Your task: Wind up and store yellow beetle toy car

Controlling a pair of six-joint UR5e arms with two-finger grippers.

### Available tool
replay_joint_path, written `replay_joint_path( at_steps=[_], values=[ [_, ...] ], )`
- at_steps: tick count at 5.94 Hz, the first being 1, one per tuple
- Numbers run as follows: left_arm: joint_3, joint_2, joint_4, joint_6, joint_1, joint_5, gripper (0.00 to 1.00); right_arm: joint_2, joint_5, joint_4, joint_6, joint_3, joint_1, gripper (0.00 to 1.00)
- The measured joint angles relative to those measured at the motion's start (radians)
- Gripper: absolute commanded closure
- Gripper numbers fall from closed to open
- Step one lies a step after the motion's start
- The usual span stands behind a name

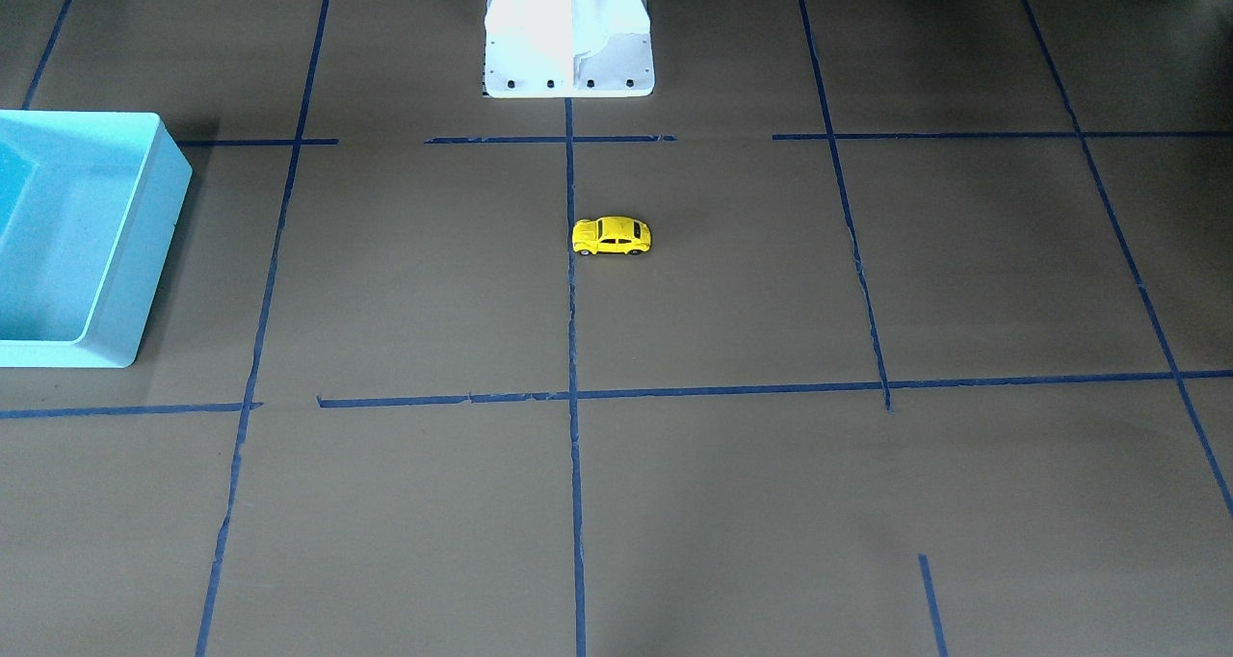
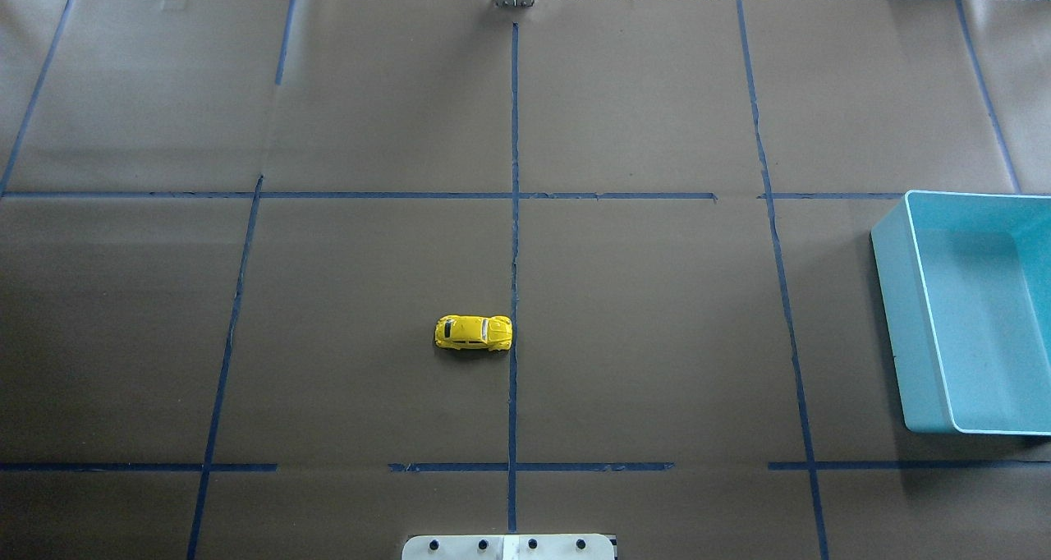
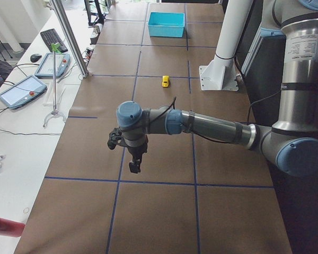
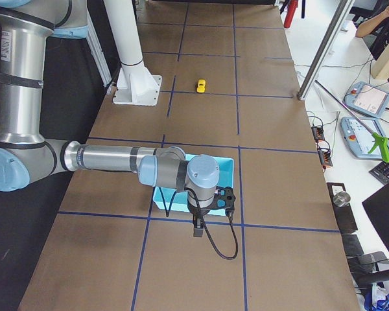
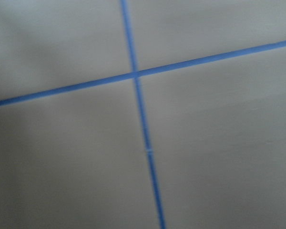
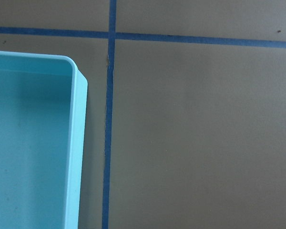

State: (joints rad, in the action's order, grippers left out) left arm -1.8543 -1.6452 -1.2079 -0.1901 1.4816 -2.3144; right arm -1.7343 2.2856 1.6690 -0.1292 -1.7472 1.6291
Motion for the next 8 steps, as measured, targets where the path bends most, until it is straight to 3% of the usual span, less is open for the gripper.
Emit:
replay_joint_path(
  at_steps=[1,3,6,8],
  values=[
    [-0.027,-0.122,0.111,0.000,-0.066,0.009,0.00,0.000,0.000,0.000,0.000,0.000,0.000,0.00],
    [-0.051,-0.342,0.173,-0.005,-0.240,0.118,0.00,0.001,0.000,0.001,0.000,0.000,0.000,0.00],
    [-0.207,-0.423,0.136,-0.017,-0.689,0.445,0.00,0.001,0.000,0.001,0.000,0.001,0.000,0.00],
    [-0.170,-0.440,-0.029,-0.126,-0.896,0.511,0.00,-0.001,0.000,0.001,0.001,0.003,0.000,0.00]
  ],
)
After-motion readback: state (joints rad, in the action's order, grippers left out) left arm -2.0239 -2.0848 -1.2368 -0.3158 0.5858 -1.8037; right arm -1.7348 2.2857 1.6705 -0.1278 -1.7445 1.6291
